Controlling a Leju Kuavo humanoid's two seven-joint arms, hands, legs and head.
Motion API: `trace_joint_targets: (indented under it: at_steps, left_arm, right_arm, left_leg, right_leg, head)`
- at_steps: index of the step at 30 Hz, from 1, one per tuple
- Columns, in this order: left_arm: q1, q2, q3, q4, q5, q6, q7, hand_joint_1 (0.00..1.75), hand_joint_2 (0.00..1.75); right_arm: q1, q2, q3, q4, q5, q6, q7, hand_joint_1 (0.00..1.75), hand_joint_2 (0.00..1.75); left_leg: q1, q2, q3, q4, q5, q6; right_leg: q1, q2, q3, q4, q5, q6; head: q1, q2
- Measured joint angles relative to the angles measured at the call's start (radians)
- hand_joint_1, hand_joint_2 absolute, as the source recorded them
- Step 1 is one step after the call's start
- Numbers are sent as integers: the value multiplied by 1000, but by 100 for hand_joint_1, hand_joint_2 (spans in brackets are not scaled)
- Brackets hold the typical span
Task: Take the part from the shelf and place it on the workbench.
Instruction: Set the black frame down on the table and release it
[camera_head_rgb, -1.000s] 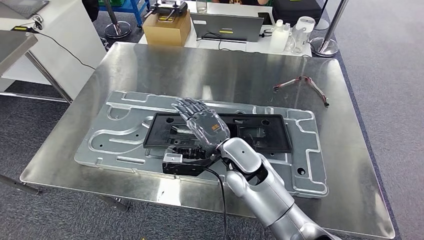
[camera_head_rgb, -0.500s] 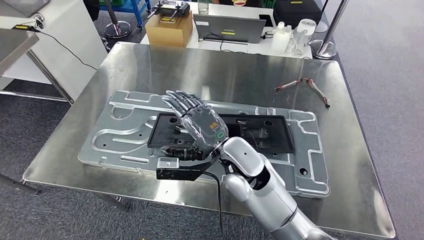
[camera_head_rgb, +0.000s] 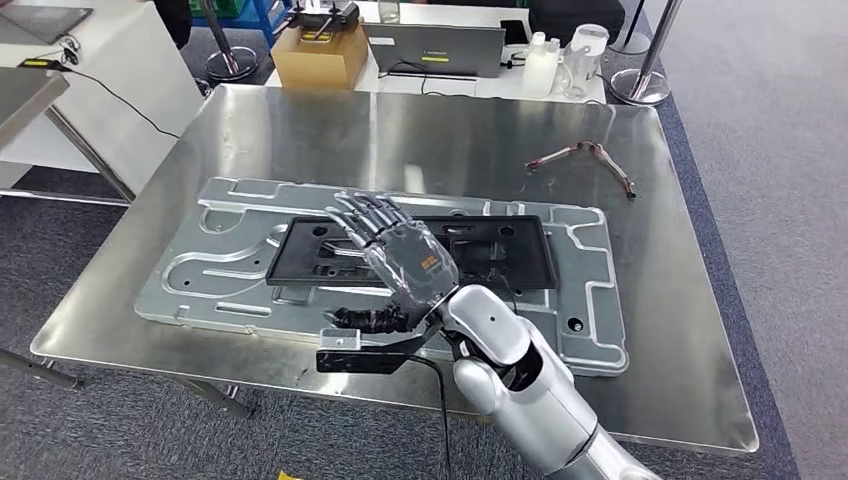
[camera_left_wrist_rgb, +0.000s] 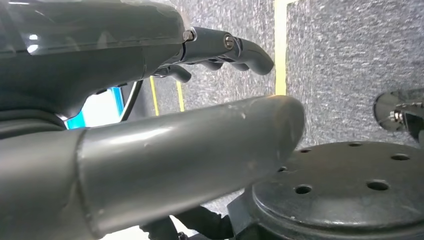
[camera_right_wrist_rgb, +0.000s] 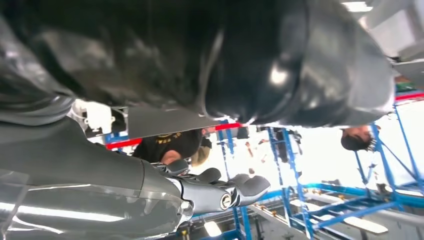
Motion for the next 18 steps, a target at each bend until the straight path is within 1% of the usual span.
trace_joint_targets:
  at_steps: [1, 3, 4, 5, 6, 7, 8, 9, 10, 11, 12, 13, 14, 15, 16, 17, 18]
  left_arm:
    - [1, 0, 5, -2, 0, -4, 0, 0, 0]
    - [1, 0, 15, -6, -4, -14, 0, 0, 0]
    - [1, 0, 19, -6, -7, -18, 0, 0, 0]
    - [2, 1, 22, -6, -9, -21, 0, 0, 0]
    - [2, 1, 25, -6, -11, -22, 0, 0, 0]
    - [2, 1, 28, -6, -12, -23, 0, 0, 0]
    - [2, 1, 31, -7, -13, -23, 0, 0, 0]
    - [2, 1, 34, -9, -15, -24, 0, 0, 0]
    - [2, 2, 36, -12, -15, -24, 0, 0, 0]
    - [2, 2, 37, -14, -16, -24, 0, 0, 0]
    - [2, 3, 39, -16, -17, -24, 0, 0, 0]
    - [2, 3, 39, -17, -17, -24, 0, 0, 0]
    - [3, 2, 40, -17, -17, -24, 0, 0, 0]
    - [3, 2, 40, -18, -17, -24, 0, 0, 0]
    - [3, 2, 41, -18, -17, -25, 0, 0, 0]
    - [3, 2, 41, -18, -18, -25, 0, 0, 0]
    - [3, 2, 41, -19, -20, -26, 0, 0, 0]
  right_arm:
    - [0, 7, 8, 0, 2, 1, 2, 0, 0]
    - [2, 15, 24, 0, 6, 1, 6, 0, 0]
    - [4, 16, 31, 0, 8, 1, 8, 0, 0]
    - [7, 16, 37, 0, 9, 1, 10, 0, 0]
    - [9, 16, 42, 0, 10, 0, 12, 0, 0]
    - [11, 16, 46, 0, 10, 0, 14, 0, 0]
    - [12, 17, 50, 0, 10, 0, 14, 0, 0]
    - [12, 18, 52, 0, 10, -1, 14, 0, 0]
    - [12, 19, 54, 0, 10, -1, 15, 0, 0]
    - [12, 20, 55, 0, 10, -1, 15, 0, 0]
    - [12, 20, 56, 0, 10, -2, 15, 0, 0]
    - [12, 21, 58, 0, 10, -2, 15, 0, 0]
    - [13, 21, 59, 0, 10, -2, 15, 0, 0]
    - [12, 21, 60, 0, 10, -2, 15, 0, 0]
    - [12, 21, 60, 0, 10, -2, 15, 0, 0]
    - [13, 20, 61, 0, 10, -2, 15, 0, 0]
    - [14, 20, 61, 0, 10, -2, 15, 0, 0]
  left_leg:
    - [0, 0, -17, 39, -34, 0]
    - [-5, 0, -64, 169, -122, 4]
    - [-8, 0, -82, 230, -151, 7]
    - [-13, 0, -87, 267, -162, 12]
    - [-19, 0, -73, 266, -150, 21]
    - [-26, 0, -39, 227, -124, 34]
    - [-36, -1, 9, 161, -97, 52]
    - [-45, 0, 60, 84, -85, 71]
    - [-53, 1, 98, 23, -78, 82]
    - [-59, 2, 121, -18, -79, 90]
    - [-62, 4, 127, -38, -79, 92]
    - [-63, 5, 123, -45, -67, 90]
    - [-62, 6, 119, -55, -53, 91]
    - [-58, 7, 113, -64, -37, 94]
    - [-54, 9, 103, -73, -20, 95]
    - [-52, 11, 91, -76, -5, 96]
    - [-51, 11, 76, -77, 8, 97]
  right_leg:
    - [2, -2, -7, -1, 7, -10]
    - [12, -6, -26, -1, 21, -26]
    - [19, -9, -37, -1, 28, -31]
    - [26, -10, -47, -1, 36, -35]
    - [34, -11, -57, -1, 44, -38]
    - [41, -11, -66, -1, 53, -40]
    - [47, -10, -75, -1, 61, -42]
    - [53, -9, -82, -1, 70, -42]
    - [55, -9, -85, -2, 78, -40]
    - [54, -10, -87, -4, 87, -36]
    - [52, -12, -87, -7, 96, -31]
    - [49, -13, -87, -13, 106, -25]
    - [47, -13, -89, -15, 108, -20]
    - [46, -12, -93, -8, 92, -13]
    - [44, -11, -102, 15, 56, -6]
    - [40, -10, -114, 60, 2, 1]
    - [34, -10, -128, 119, -51, 9]
  head:
    - [0, 0]
    - [0, 0]
    - [-1, 0]
    - [0, 0]
    - [0, 0]
    - [0, 0]
    - [0, 0]
    - [0, 0]
    - [0, 0]
    - [0, 0]
    - [0, 0]
    - [0, 0]
    - [0, 0]
    - [0, 0]
    - [0, 0]
    - [0, 0]
    - [0, 0]
